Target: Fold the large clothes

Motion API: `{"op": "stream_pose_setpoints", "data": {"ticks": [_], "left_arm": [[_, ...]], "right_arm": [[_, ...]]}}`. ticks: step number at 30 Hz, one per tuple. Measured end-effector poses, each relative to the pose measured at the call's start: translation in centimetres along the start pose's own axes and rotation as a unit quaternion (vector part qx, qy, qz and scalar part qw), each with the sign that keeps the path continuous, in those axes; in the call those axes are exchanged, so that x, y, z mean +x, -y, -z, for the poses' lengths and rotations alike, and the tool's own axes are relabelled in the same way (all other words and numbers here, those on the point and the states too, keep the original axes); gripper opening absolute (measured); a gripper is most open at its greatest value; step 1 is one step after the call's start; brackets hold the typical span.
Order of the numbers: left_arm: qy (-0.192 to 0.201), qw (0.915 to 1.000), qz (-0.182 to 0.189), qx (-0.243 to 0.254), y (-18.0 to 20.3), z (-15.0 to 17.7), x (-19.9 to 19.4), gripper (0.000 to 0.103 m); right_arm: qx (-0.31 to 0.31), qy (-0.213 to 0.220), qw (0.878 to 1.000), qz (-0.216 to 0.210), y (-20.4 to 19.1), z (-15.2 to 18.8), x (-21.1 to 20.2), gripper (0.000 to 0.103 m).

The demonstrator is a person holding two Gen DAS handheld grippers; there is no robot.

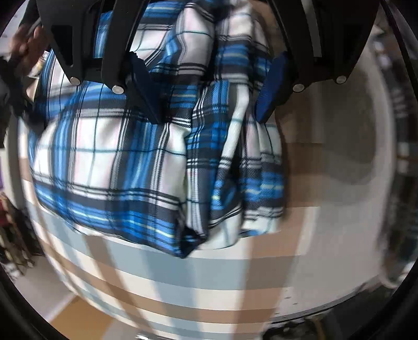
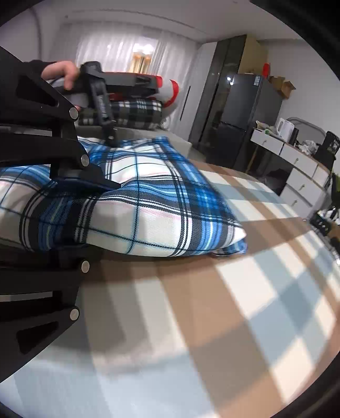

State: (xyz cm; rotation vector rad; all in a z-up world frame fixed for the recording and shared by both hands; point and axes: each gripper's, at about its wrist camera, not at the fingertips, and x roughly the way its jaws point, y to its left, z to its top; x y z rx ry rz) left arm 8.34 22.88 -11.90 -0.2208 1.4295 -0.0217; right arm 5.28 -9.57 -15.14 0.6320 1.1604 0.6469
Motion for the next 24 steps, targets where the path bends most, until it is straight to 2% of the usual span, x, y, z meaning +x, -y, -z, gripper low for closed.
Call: {"op": "stream_pose_setpoints", "data": {"ticks": [2, 4, 5, 6, 7, 8, 10, 11, 13, 14, 15, 17, 19, 22, 24], "left_arm": [[0.004, 0.9995, 0.031, 0.008, 2.1, 0.0, 0.8, 0.07], [0.015, 0.997, 0.073, 0.022, 4.9, 0.1, 1.7, 0.07], [0.021, 0.9952, 0.091, 0.027, 6.2, 0.2, 2.1, 0.07], [0.028, 0.9939, 0.103, 0.029, 6.9, -0.1, 2.1, 0.07], [0.04, 0.9919, 0.119, 0.023, 7.6, 0.2, 2.2, 0.07], [0.058, 0.9893, 0.134, 0.011, 7.8, 0.6, 2.2, 0.07], [0.084, 0.9826, 0.165, -0.006, 7.7, 1.4, 2.0, 0.07], [0.092, 0.9806, 0.172, -0.013, 7.2, 1.4, 2.1, 0.07], [0.09, 0.9783, 0.184, -0.031, 5.7, 1.0, 2.0, 0.069], [0.086, 0.9754, 0.199, -0.037, 4.9, 0.7, 1.8, 0.069], [0.089, 0.9738, 0.206, -0.037, 3.4, 1.3, 1.4, 0.069], [0.1, 0.9746, 0.198, -0.035, 2.2, 1.2, 0.6, 0.069], [0.103, 0.9762, 0.189, -0.027, 2.7, 1.3, 0.6, 0.069], [0.103, 0.9782, 0.18, -0.016, 2.7, 1.8, 0.0, 0.069], [0.097, 0.9785, 0.181, -0.013, 3.5, 1.8, 0.1, 0.069]], "right_arm": [[0.006, 0.01, 1.0, 0.014, 1.3, -1.2, -1.9, 0.031], [-0.011, 0.008, 0.999, 0.05, 2.4, -2.5, -3.7, 0.032], [-0.021, 0.009, 0.997, 0.078, 3.1, -3.2, -4.9, 0.035], [-0.027, 0.01, 0.994, 0.109, 3.6, -3.6, -5.9, 0.043], [-0.028, 0.007, 0.987, 0.159, 4.2, -4.3, -7.0, 0.048], [-0.032, 0.009, 0.981, 0.192, 4.4, -4.7, -7.8, 0.052], [-0.072, 0.02, 0.966, 0.249, 3.3, -5.8, -9.8, 0.052], [-0.091, 0.028, 0.958, 0.269, 2.4, -6.1, -10.6, 0.055], [-0.14, 0.054, 0.945, 0.291, -0.5, -6.7, -12.0, 0.067], [-0.172, 0.06, 0.939, 0.292, -2.4, -6.9, -12.1, 0.076], [-0.195, 0.06, 0.934, 0.293, -3.8, -7.0, -11.8, 0.082], [-0.237, 0.046, 0.923, 0.298, -6.6, -6.8, -9.7, 0.083], [-0.263, 0.018, 0.913, 0.312, -8.2, -6.8, -6.3, 0.083], [-0.268, -0.055, 0.897, 0.347, -7.5, -6.6, 0.3, 0.081], [-0.262, -0.093, 0.886, 0.371, -5.6, -6.1, 3.0, 0.082]]}}
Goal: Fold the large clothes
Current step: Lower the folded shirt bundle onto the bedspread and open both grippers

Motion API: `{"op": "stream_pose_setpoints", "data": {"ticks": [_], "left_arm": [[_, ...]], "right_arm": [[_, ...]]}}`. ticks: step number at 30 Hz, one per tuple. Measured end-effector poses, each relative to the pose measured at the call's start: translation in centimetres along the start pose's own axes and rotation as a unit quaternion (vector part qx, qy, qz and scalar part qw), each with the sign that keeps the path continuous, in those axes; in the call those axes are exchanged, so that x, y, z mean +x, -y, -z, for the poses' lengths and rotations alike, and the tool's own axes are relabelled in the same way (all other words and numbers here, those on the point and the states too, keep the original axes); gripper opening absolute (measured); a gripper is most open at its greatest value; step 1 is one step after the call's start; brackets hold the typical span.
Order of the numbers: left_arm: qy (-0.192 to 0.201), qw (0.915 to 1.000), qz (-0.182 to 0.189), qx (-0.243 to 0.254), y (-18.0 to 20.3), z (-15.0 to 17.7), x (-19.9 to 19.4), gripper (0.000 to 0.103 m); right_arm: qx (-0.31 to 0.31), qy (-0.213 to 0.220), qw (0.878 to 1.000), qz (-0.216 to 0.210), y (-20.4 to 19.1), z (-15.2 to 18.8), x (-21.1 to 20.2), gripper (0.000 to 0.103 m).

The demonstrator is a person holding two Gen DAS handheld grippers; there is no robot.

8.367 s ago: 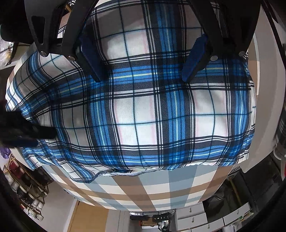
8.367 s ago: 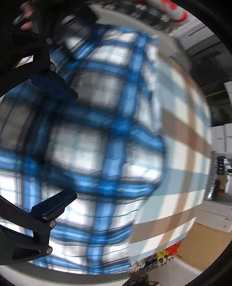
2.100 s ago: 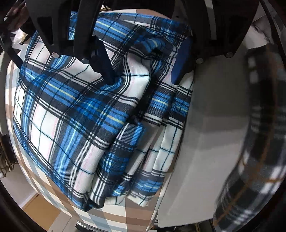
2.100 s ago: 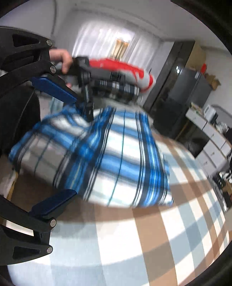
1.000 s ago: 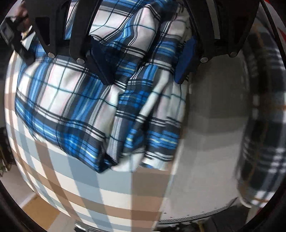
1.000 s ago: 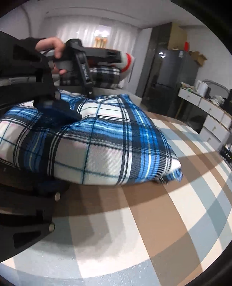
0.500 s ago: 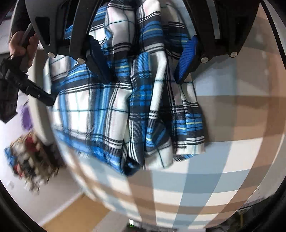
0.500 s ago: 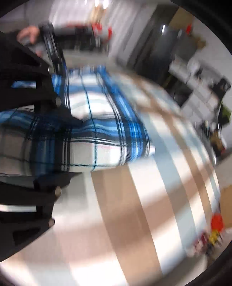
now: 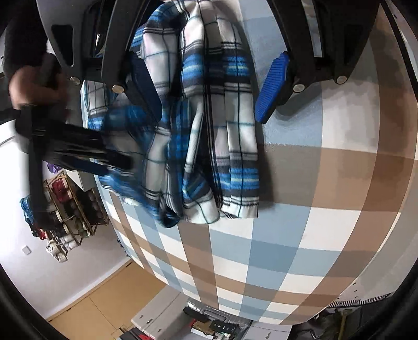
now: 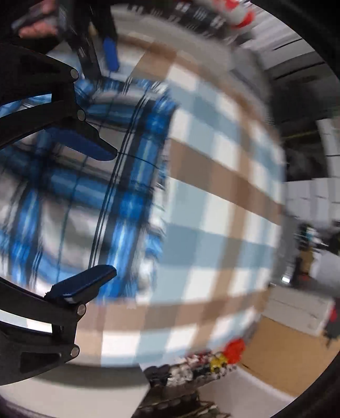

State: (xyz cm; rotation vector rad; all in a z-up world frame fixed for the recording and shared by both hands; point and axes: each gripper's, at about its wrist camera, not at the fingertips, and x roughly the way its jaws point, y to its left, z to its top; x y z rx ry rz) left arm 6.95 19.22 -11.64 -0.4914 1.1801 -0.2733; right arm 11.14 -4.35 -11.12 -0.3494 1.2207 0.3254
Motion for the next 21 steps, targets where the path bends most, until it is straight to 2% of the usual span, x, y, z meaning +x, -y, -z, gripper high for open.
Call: {"op": "stream_pose_setpoints", "data": {"ticks": [2, 4, 7, 10, 13, 14, 17, 19, 20, 21], "left_arm": [[-0.003, 1.0, 0.003, 0.002, 0.5, 0.5, -0.3, 0.069], [-0.002, 0.9999, -0.003, 0.01, 1.3, 0.3, -0.1, 0.069], [-0.001, 0.9998, 0.002, 0.017, 2.0, -0.1, -0.2, 0.069], [-0.005, 0.9997, 0.006, 0.023, 2.7, -0.1, 0.1, 0.069], [-0.007, 0.9995, 0.006, 0.029, 3.2, -0.1, 0.4, 0.069], [-0.009, 0.9994, 0.005, 0.032, 3.4, -0.1, 0.6, 0.069], [-0.016, 0.9993, 0.0, 0.034, 3.5, -0.1, 1.1, 0.069], [-0.024, 0.9991, -0.003, 0.033, 3.4, -0.1, 1.5, 0.069], [-0.026, 0.9992, -0.002, 0.031, 3.2, -0.1, 1.4, 0.069], [-0.027, 0.9993, -0.001, 0.028, 3.1, 0.0, 1.4, 0.069]], "right_arm": [[-0.002, 0.011, 1.0, 0.016, -0.5, 0.2, 1.4, 0.082], [0.01, -0.003, 1.0, 0.0, 0.3, 0.4, 1.3, 0.083], [0.029, -0.019, 0.999, -0.036, 1.9, 0.4, -0.3, 0.081], [0.064, 0.005, 0.994, -0.087, 2.8, 1.7, -3.5, 0.082], [0.054, -0.01, 0.989, -0.138, 1.8, 3.5, -4.4, 0.082], [0.045, -0.017, 0.989, -0.142, 1.2, 4.1, -4.4, 0.082], [0.009, -0.054, 0.99, -0.131, -0.9, 6.6, -2.2, 0.082], [-0.022, -0.059, 0.994, -0.092, -2.3, 7.9, -0.1, 0.083], [-0.043, -0.049, 0.995, -0.073, -3.1, 8.4, 0.4, 0.087], [-0.061, -0.037, 0.995, -0.066, -4.0, 8.8, 0.3, 0.096]]}}
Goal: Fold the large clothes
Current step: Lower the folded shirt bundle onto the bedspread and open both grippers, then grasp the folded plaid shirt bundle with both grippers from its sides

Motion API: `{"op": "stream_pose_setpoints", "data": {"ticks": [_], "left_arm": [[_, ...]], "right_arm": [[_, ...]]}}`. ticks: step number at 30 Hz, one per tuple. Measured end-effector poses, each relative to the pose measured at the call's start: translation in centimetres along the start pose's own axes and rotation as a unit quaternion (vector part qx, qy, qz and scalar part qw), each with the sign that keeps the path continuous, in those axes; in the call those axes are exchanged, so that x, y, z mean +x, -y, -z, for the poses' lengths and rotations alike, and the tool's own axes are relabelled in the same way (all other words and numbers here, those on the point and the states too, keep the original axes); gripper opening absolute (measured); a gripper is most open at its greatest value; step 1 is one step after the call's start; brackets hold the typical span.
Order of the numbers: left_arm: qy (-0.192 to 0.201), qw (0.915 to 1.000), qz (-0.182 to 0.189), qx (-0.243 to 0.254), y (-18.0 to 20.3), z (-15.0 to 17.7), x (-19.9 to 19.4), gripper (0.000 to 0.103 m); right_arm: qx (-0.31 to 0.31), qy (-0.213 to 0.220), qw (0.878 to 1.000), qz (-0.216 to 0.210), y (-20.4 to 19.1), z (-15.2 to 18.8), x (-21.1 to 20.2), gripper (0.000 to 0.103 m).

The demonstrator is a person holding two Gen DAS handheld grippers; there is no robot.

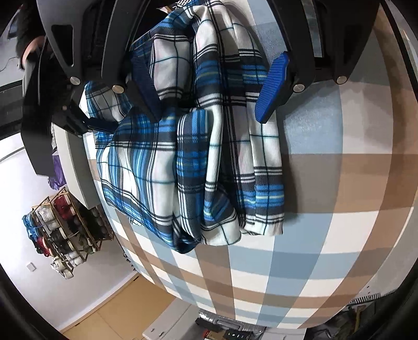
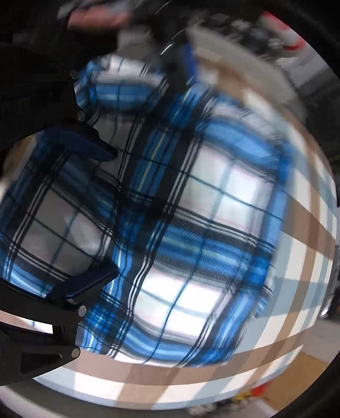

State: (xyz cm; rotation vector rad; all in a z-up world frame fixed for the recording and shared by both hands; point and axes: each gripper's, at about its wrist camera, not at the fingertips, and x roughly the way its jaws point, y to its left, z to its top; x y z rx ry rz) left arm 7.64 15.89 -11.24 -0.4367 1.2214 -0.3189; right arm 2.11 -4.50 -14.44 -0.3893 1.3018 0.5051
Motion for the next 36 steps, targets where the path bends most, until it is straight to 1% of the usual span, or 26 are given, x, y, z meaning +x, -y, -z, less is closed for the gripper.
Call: {"op": "stream_pose_setpoints", "data": {"ticks": [2, 3, 5, 6, 8, 10, 12, 13, 14, 15, 16, 17, 19, 20, 22, 23, 25, 26, 27, 29, 31, 32, 33, 35, 36], "left_arm": [[0.004, 1.0, -0.001, -0.004, -0.2, 0.3, -0.3, 0.069], [0.006, 1.0, -0.002, -0.005, -0.3, 0.5, -0.4, 0.069], [0.011, 0.9999, 0.001, -0.006, -0.3, 0.7, -0.8, 0.069], [0.015, 0.9999, 0.0, -0.004, -0.3, 0.9, -1.0, 0.069], [0.028, 0.9996, -0.008, 0.003, 0.1, 1.1, -1.3, 0.07], [0.035, 0.9991, -0.019, 0.015, 0.6, 1.2, -1.1, 0.07], [0.054, 0.9972, -0.043, 0.028, 1.1, 1.3, -1.2, 0.07], [0.071, 0.9953, -0.056, 0.033, 1.4, 1.5, -1.6, 0.07], [0.09, 0.993, -0.065, 0.041, 1.7, 1.7, -2.2, 0.07], [0.106, 0.9907, -0.071, 0.048, 2.1, 1.8, -2.7, 0.07], [0.128, 0.9868, -0.08, 0.058, 2.7, 2.1, -3.4, 0.07], [0.15, 0.9822, -0.089, 0.069, 3.3, 2.3, -4.1, 0.07], [0.181, 0.9747, -0.098, 0.088, 4.4, 2.8, -5.0, 0.07], [0.198, 0.9697, -0.103, 0.1, 5.2, 3.2, -5.5, 0.07], [0.214, 0.9635, -0.11, 0.117, 6.1, 3.6, -5.8, 0.07], [0.215, 0.9617, -0.117, 0.123, 6.4, 3.7, -5.6, 0.07], [0.207, 0.9594, -0.135, 0.136, 7.0, 3.5, -4.9, 0.07], [0.196, 0.9603, -0.14, 0.141, 7.1, 3.2, -4.3, 0.07], [0.179, 0.9624, -0.143, 0.146, 7.1, 2.9, -3.5, 0.071], [0.14, 0.9662, -0.159, 0.147, 6.7, 2.4, -1.8, 0.072], [0.089, 0.9712, -0.171, 0.14, 5.9, 2.0, 0.0, 0.072], [0.062, 0.9757, -0.161, 0.135, 5.4, 1.8, 0.6, 0.072], [0.042, 0.9809, -0.141, 0.127, 4.8, 1.5, 1.0, 0.072], [0.011, 0.9874, -0.111, 0.113, 3.7, 0.8, 1.2, 0.072], [0.004, 0.99, -0.097, 0.102, 3.1, 0.4, 1.1, 0.076]], "right_arm": [[-0.005, 0.01, 1.0, 0.007, -1.0, 0.3, -0.5, 0.098], [0.002, 0.019, 1.0, -0.003, -1.2, 0.7, -1.2, 0.098], [0.024, 0.045, 0.998, -0.033, -1.0, 1.4, -2.5, 0.096], [0.042, 0.065, 0.995, -0.055, -0.6, 2.0, -3.3, 0.096], [0.075, 0.09, 0.988, -0.101, 0.4, 3.0, -4.1, 0.096], [0.114, 0.116, 0.976, -0.145, 2.0, 3.7, -4.4, 0.096], [0.157, 0.133, 0.962, -0.177, 3.7, 4.0, -4.9, 0.096], [0.18, 0.144, 0.953, -0.194, 4.4, 4.3, -5.2, 0.096], [0.203, 0.171, 0.94, -0.214, 5.1, 4.6, -5.9, 0.096], [0.214, 0.196, 0.932, -0.22, 5.1, 5.0, -6.7, 0.097], [0.215, 0.221, 0.926, -0.217, 5.1, 5.2, -7.5, 0.097], [0.21, 0.251, 0.922, -0.207, 4.8, 5.4, -8.5, 0.098], [0.191, 0.308, 0.915, -0.179, 3.9, 5.6, -10.2, 0.101], [0.182, 0.329, 0.911, -0.17, 3.5, 5.7, -10.8, 0.102], [0.17, 0.369, 0.9, -0.154, 3.2, 5.6, -11.2, 0.103], [0.169, 0.385, 0.896, -0.146, 3.1, 5.6, -11.2, 0.103], [0.177, 0.39, 0.894, -0.134, 3.4, 5.3, -10.5, 0.103], [0.18, 0.384, 0.895, -0.135, 3.8, 5.1, -10.2, 0.103], [0.181, 0.373, 0.9, -0.133, 4.2, 4.9, -9.9, 0.103], [0.191, 0.355, 0.908, -0.112, 5.6, 4.8, -9.5, 0.103], [0.215, 0.331, 0.912, -0.115, 8.3, 5.5, -8.5, 0.103], [0.229, 0.316, 0.912, -0.122, 9.6, 6.1, -7.9, 0.103], [0.251, 0.292, 0.913, -0.137, 11.1, 6.3, -6.8, 0.103], [0.281, 0.255, 0.91, -0.168, 13.1, 6.8, -5.0, 0.103], [0.291, 0.239, 0.909, -0.179, 13.9, 6.9, -4.2, 0.103]]}}
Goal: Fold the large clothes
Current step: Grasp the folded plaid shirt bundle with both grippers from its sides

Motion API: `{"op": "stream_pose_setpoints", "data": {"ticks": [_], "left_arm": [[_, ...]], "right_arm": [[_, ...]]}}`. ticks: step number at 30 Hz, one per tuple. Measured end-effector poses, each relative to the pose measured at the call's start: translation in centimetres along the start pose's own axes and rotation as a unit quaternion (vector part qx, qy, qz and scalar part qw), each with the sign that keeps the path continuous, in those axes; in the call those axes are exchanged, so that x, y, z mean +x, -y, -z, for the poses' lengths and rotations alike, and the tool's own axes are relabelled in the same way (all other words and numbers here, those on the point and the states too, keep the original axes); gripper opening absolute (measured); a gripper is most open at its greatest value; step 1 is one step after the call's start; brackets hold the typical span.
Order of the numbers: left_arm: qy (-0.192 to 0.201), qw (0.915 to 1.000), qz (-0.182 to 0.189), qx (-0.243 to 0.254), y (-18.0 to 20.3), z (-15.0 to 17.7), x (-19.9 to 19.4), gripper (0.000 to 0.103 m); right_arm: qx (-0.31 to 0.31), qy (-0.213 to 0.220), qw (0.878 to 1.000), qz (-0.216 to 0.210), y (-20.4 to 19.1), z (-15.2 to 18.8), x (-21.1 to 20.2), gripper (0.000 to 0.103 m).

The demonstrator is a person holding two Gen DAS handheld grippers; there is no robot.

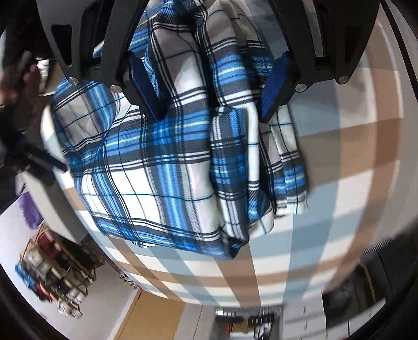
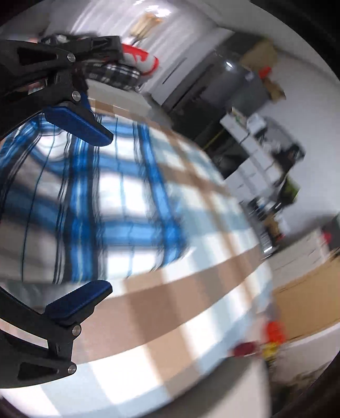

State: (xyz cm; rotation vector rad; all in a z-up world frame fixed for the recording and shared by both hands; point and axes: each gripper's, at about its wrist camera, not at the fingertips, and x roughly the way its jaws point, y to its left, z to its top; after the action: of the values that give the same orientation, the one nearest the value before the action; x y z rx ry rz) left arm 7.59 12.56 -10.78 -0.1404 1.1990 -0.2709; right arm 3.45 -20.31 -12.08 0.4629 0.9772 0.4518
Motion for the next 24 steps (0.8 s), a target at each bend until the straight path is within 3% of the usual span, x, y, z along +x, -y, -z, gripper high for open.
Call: {"op": "stream_pose_setpoints", "data": {"ticks": [1, 4, 6, 11, 15, 20, 22, 24], "left_arm": [[-0.01, 0.9998, 0.016, -0.01, -0.7, -0.3, 0.1, 0.081], [-0.041, 0.9969, 0.056, -0.036, -2.6, -0.9, 0.8, 0.082], [-0.062, 0.9926, 0.089, -0.055, -3.6, -1.2, 1.2, 0.082], [-0.071, 0.9872, 0.126, -0.069, -4.8, -1.4, 0.9, 0.085], [-0.062, 0.9868, 0.102, -0.11, -7.2, -0.9, -0.2, 0.085], [-0.059, 0.988, 0.097, -0.105, -8.4, -0.1, -0.7, 0.086], [-0.056, 0.9878, 0.103, -0.103, -8.0, 0.0, -0.6, 0.097], [-0.052, 0.9879, 0.104, -0.103, -7.6, -0.1, -0.3, 0.101]], "right_arm": [[0.013, -0.008, 1.0, -0.008, 0.7, -0.1, 0.3, 0.103], [0.025, -0.044, 0.998, -0.032, 1.5, 0.0, 1.4, 0.103], [0.046, -0.092, 0.993, -0.065, 1.8, 0.3, 2.6, 0.103], [0.052, -0.107, 0.989, -0.09, 1.1, 0.6, 2.3, 0.103], [0.092, -0.113, 0.981, -0.128, 2.5, 0.9, 2.4, 0.103], [0.097, -0.119, 0.979, -0.135, 3.1, 1.6, 2.2, 0.103], [0.086, -0.117, 0.981, -0.127, 2.6, 1.8, 2.0, 0.103], [0.08, -0.117, 0.982, -0.121, 2.3, 1.8, 2.0, 0.103]]}}
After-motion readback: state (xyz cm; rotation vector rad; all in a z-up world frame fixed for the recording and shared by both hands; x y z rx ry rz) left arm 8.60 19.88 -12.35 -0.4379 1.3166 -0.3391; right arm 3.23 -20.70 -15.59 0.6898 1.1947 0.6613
